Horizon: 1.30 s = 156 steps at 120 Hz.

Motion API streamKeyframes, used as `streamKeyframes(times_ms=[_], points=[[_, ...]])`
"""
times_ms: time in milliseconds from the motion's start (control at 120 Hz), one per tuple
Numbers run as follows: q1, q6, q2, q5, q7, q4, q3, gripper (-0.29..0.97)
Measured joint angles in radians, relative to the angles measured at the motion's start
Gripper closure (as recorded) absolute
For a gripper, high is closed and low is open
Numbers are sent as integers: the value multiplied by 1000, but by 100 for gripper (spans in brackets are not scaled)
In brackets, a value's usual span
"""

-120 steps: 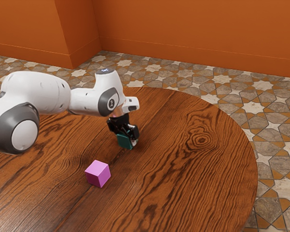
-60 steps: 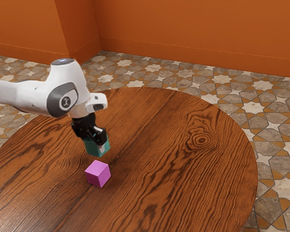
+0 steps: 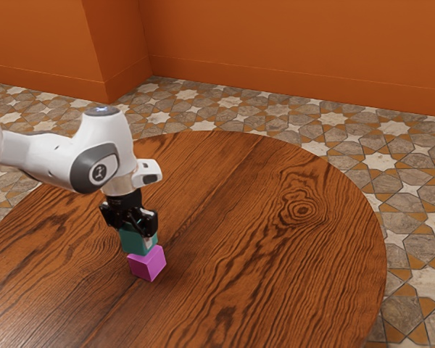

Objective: Pick up the blue block with one arm, and put the blue block on the pink block with one arm

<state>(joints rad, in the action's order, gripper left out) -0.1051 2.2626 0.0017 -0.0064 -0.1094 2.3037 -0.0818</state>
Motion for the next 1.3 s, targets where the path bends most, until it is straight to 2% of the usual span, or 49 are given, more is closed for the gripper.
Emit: streamKeyframes(times_ms=[217,517,750,875,950,1042,1083,1300], points=[[3,2,3,59,-38,-2,13,31],[4,23,12,67,-75,2,26,31],[-2,31,7,57,-88,1,27,11],[3,31,-132,62,-90,-20,42,6],[2,24,-173,64,-62,-148,56,4],[8,-110,-176,47,-20,-400,95,3],[3,-179,-176,45,-3,-468,109,2],[8,-404,-187,35,64,-522,120,1]])
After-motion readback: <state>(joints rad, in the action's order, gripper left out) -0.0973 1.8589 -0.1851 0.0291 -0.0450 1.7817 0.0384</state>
